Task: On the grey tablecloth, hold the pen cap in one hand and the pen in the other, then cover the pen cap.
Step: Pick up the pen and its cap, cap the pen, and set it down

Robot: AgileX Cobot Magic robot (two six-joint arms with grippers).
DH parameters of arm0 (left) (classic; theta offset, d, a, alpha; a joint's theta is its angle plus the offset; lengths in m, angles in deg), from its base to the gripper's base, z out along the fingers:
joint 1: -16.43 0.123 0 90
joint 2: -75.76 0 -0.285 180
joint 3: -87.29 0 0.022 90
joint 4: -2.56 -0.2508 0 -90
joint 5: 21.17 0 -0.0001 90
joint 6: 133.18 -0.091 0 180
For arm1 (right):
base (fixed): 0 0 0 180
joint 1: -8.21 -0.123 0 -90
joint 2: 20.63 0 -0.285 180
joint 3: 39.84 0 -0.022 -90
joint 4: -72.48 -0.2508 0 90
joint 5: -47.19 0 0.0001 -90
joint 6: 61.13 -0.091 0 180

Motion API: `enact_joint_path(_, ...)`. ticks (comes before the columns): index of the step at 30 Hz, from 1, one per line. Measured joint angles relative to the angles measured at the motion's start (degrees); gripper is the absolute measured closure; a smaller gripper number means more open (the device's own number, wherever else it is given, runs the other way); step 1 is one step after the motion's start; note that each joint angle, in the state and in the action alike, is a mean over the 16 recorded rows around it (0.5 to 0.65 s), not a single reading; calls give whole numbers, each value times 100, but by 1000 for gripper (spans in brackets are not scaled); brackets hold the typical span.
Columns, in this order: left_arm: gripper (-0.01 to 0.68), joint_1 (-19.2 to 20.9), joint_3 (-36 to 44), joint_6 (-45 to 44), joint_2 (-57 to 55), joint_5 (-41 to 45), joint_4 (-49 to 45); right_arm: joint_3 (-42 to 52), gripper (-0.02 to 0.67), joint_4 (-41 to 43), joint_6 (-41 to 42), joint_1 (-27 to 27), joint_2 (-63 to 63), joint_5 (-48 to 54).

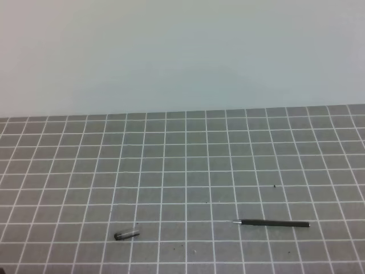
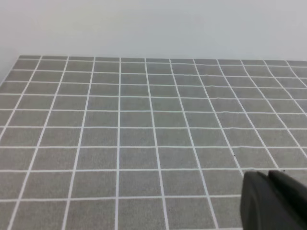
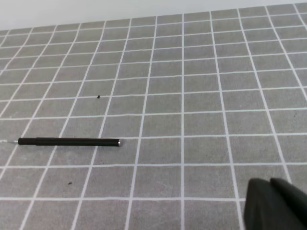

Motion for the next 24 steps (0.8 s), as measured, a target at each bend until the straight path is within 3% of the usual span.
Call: enact_joint_path(24,673,0,0,0,0,0,0,6,641,-7,-19,0,0,0)
